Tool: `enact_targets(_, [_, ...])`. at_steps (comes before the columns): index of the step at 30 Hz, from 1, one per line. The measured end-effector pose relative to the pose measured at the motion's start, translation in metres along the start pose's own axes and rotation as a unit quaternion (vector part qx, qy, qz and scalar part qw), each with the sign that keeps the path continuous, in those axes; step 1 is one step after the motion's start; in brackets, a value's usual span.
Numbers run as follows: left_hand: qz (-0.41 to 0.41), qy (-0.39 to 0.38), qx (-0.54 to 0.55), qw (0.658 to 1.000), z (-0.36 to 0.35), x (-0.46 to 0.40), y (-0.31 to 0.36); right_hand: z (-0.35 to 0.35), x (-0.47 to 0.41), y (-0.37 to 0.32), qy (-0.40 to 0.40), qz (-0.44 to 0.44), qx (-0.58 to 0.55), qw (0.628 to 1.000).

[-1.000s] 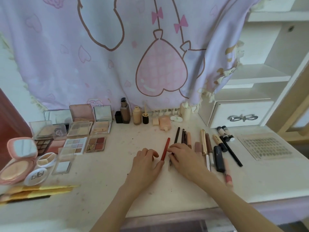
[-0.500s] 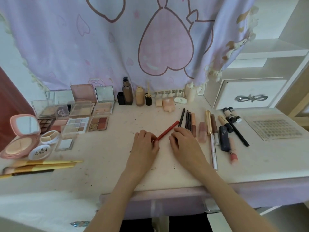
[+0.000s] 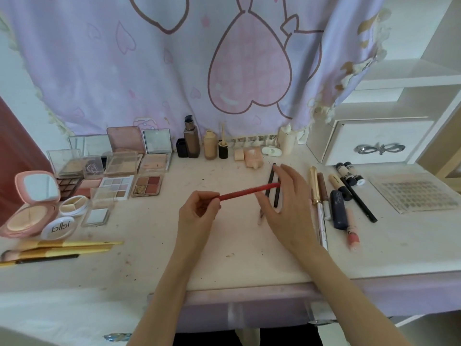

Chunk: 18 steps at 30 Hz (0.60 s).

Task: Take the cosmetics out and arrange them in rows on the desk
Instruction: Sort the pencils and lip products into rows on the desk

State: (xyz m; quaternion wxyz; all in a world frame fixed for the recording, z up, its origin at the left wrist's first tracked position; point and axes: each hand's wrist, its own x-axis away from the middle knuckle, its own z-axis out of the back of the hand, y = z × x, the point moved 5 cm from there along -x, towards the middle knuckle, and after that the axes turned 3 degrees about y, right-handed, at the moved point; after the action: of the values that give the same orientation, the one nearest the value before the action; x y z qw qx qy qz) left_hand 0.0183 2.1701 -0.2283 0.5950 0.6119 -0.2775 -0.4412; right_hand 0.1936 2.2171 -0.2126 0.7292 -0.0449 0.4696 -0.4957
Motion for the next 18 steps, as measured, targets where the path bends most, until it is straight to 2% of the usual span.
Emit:
enact_targets(3, [-0.023, -0.026, 0.021, 0.999, -0.002, 0.002, 0.005, -0.011, -0.004, -0.015, -0.063, 0.133, 0.105, 0.984])
enact_targets(6, [-0.015, -0.038, 0.09, 0.995, -0.002, 0.001, 0.006, -0.021, 0.001, -0.035, -0.136, 0.179, 0.061, 0.972])
enact_targets(9, [0.003, -0.02, 0.131, 0.991, 0.004, -0.008, 0.005, -0.031, 0.001, -0.051, -0.21, 0.113, -0.02, 0.971])
enact_targets(11, [-0.003, -0.021, 0.124, 0.992, 0.01, -0.015, 0.01, -0.039, 0.0, -0.056, -0.259, 0.039, -0.096, 0.96])
enact_targets(13, [-0.022, -0.044, 0.1, 0.994, 0.016, -0.021, 0.021, -0.043, 0.0, -0.063, -0.273, -0.009, -0.164, 0.948])
enact_targets(16, [-0.03, -0.095, 0.085, 0.991, 0.029, -0.027, 0.028, -0.049, -0.002, -0.077, -0.277, -0.017, -0.214, 0.937])
enact_targets(18, [-0.027, -0.101, 0.068, 0.992, 0.039, -0.031, 0.025, -0.055, -0.003, -0.084, -0.275, -0.015, -0.229, 0.934])
